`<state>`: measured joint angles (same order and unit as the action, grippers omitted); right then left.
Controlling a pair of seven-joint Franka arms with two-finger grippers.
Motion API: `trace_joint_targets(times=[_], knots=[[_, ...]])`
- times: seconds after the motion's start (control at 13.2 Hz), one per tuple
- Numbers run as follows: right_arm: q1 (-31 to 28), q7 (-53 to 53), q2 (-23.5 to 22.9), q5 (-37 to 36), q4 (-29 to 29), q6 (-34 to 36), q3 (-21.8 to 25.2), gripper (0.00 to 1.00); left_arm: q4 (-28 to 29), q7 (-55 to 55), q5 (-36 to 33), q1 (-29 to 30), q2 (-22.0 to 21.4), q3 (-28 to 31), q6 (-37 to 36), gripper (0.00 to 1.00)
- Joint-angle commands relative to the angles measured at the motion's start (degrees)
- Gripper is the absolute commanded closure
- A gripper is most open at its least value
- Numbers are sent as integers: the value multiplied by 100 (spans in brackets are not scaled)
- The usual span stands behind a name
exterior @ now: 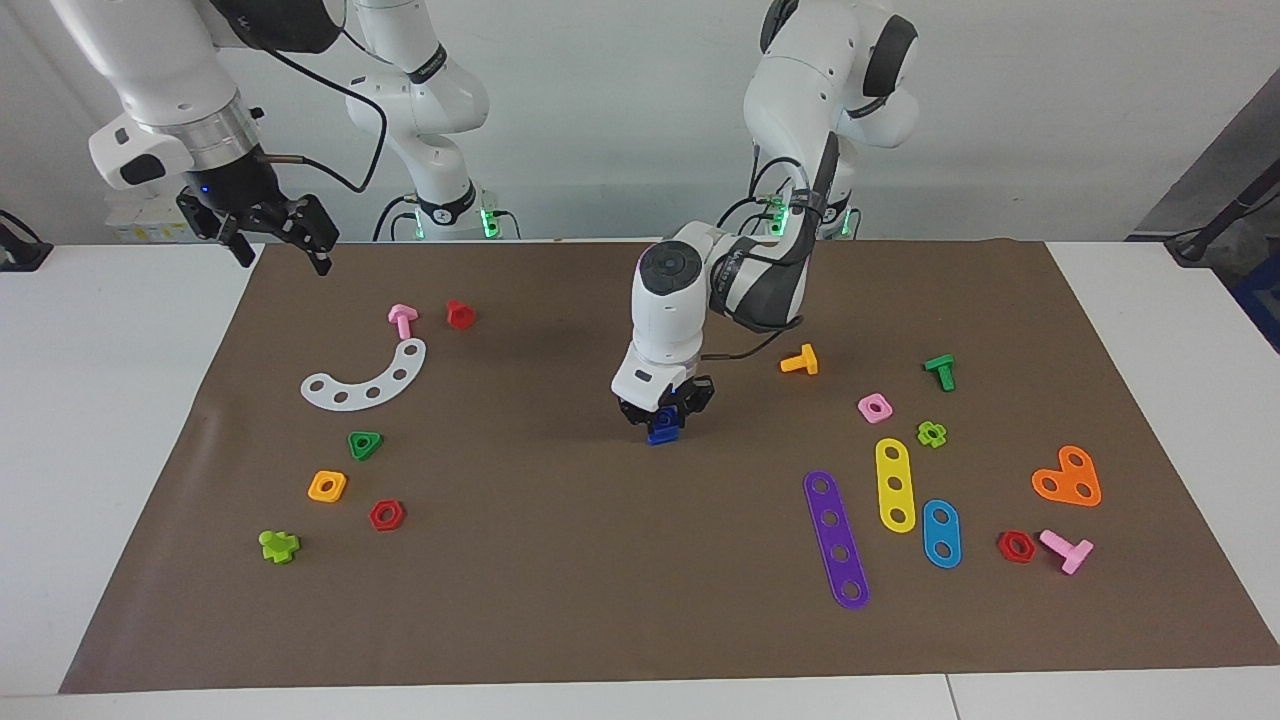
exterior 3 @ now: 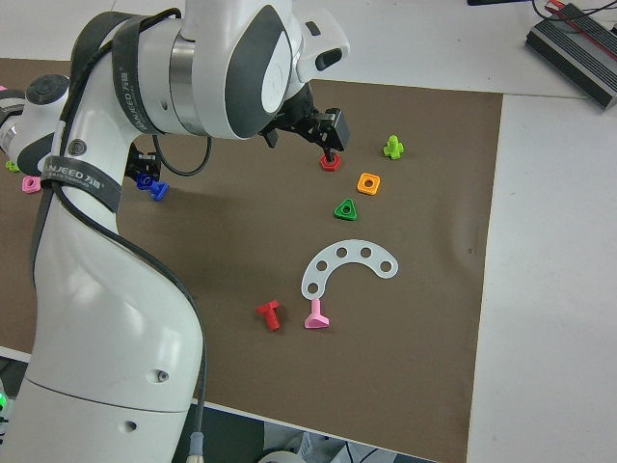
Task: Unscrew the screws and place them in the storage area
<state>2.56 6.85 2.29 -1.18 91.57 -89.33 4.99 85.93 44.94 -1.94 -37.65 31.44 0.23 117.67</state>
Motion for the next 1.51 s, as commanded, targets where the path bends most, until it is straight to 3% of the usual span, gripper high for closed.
trace_joint_targets(times=[0.0,0.15,0.45,0.75,1.06,1.21,1.36,1.43], knots=[[-10,-79,114,21,98,39,2,0,-496,-29,105,196,46,-6,-594,50],[-10,-79,114,21,98,39,2,0,-691,-99,132,380,3,-6,-929,50],[-10,-79,114,21,107,39,2,0,-473,-1213,343,968,-366,12,-1026,51],[-10,-79,114,21,98,39,2,0,519,-2900,343,1680,-805,12,-843,51],[-10,-79,105,21,107,39,2,0,1810,-3904,343,2007,-1192,29,192,51],[-10,-87,114,30,107,170,2,0,2278,-4028,343,2042,-1324,30,676,47],[-10,-122,114,30,107,162,2,0,2288,-4264,343,2077,-1333,30,652,30],[-19,-114,114,21,98,162,2,0,2279,-4335,343,2156,-1333,30,643,16]])
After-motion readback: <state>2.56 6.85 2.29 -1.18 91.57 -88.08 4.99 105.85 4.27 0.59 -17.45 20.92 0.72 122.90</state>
